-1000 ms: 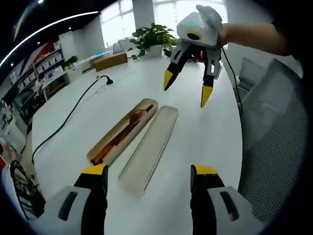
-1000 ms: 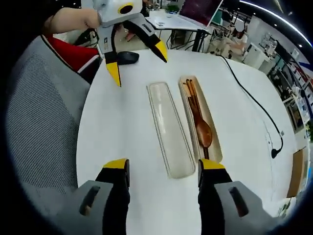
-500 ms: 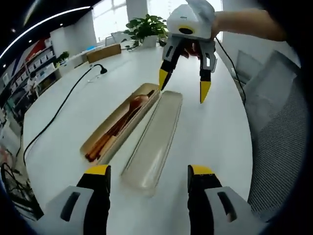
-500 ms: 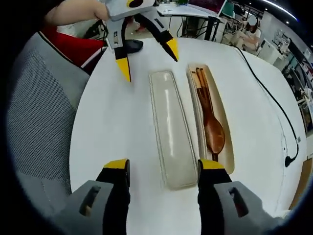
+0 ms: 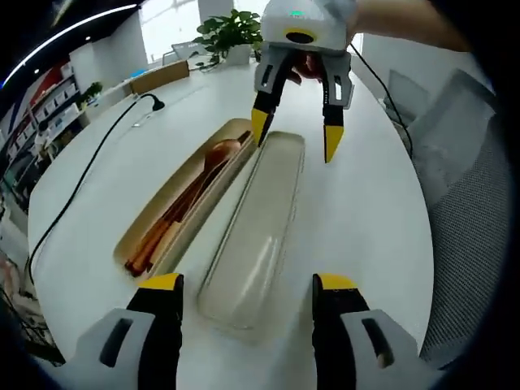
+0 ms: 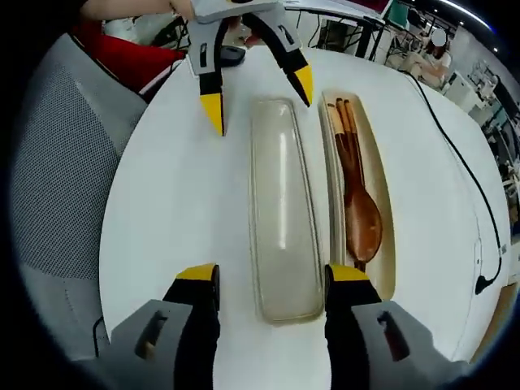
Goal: Arrange the utensils inside the cutlery case until each visible utensil rests in its matching compartment.
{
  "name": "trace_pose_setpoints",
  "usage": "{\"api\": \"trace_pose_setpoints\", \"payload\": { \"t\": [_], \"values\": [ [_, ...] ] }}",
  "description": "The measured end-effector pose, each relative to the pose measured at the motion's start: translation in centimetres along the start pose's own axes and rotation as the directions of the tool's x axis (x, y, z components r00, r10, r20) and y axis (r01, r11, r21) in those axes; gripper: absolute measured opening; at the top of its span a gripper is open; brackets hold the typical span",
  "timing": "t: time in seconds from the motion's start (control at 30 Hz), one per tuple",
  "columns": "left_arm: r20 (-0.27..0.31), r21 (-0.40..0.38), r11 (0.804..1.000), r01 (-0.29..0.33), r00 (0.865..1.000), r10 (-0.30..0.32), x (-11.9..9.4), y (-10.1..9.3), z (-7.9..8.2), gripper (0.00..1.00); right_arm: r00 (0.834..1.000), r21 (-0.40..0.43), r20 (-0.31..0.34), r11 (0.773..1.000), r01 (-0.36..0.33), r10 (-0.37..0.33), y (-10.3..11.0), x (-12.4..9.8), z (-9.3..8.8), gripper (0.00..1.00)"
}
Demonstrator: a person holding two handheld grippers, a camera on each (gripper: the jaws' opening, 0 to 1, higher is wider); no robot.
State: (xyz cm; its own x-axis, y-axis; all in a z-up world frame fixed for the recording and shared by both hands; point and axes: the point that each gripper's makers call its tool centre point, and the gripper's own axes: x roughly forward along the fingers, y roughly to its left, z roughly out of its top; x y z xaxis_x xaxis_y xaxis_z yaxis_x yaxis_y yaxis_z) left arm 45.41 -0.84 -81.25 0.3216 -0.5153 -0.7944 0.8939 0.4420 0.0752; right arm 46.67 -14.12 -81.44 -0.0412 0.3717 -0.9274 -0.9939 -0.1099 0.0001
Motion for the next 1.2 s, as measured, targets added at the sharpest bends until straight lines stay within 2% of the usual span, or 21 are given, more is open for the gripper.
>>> {"api": "trace_pose_setpoints", "payload": {
  "t": [0.17, 0.2, 0.33, 0.37, 0.47, 0.6, 0.73, 0.83, 1.0, 1.2],
  "values": [
    [0.019, -0.026, 0.999, 0.019, 1.0, -0.018, 0.3, 0.0, 0.3, 0.64, 1.0, -0.003, -0.028, 1.0, -0.003, 0.003, 0.0, 0.4, -0.7, 0.51],
    [0.021, -0.026, 0.999, 0.022, 1.0, -0.022, 0.4, 0.0, 0.3, 0.63, 1.0, -0.019, -0.017, 1.0, -0.006, 0.006, -0.1, 0.4, -0.5, 0.51],
    [0.025, -0.03, 0.999, 0.038, 0.999, -0.037, 0.4, -0.3, 0.3, 0.57, 1.0, 0.006, -0.018, 1.0, 0.004, -0.004, 0.0, 0.4, -0.5, 0.5],
    [0.022, -0.055, 0.998, 0.041, 0.999, -0.04, 0.4, -0.4, 0.2, 0.55, 1.0, 0.007, -0.017, 1.0, 0.006, -0.006, 0.0, 0.4, -0.5, 0.5],
    [0.017, -0.056, 0.998, 0.029, 0.999, -0.028, 0.5, 0.1, 0.3, 0.53, 1.0, 0.005, -0.012, 1.0, 0.006, -0.006, 0.3, 0.4, -0.4, 0.46],
    [0.001, -0.064, 0.998, 0.022, 1.0, -0.022, 0.4, 0.0, 0.5, 0.47, 0.999, -0.015, -0.042, 1.0, -0.004, 0.003, 0.9, 0.4, -0.2, 0.41],
    [-0.007, -0.029, 0.999, 0.026, 1.0, -0.026, 0.3, -0.4, 0.5, 0.44, 0.997, -0.013, -0.071, 1.0, -0.004, 0.003, 1.0, 0.4, -0.1, 0.36],
    [-0.007, -0.01, 1.0, 0.022, 1.0, -0.022, 0.3, -0.5, 0.6, 0.43, 0.995, -0.002, -0.095, 1.0, 0.008, -0.008, 1.3, 0.5, 0.0, 0.35],
    [-0.023, 0.006, 1.0, 0.024, 0.999, -0.023, 0.4, -0.6, 0.8, 0.43, 0.983, -0.005, -0.182, 1.0, 0.008, -0.009, 1.3, 0.7, 0.0, 0.36],
    [-0.05, 0.003, 1.0, 0.025, 0.998, -0.025, 0.5, -0.8, 0.9, 0.42, 0.976, 0.005, -0.216, 1.0, 0.007, -0.006, 1.2, 0.6, -0.1, 0.36]
  ]
}}
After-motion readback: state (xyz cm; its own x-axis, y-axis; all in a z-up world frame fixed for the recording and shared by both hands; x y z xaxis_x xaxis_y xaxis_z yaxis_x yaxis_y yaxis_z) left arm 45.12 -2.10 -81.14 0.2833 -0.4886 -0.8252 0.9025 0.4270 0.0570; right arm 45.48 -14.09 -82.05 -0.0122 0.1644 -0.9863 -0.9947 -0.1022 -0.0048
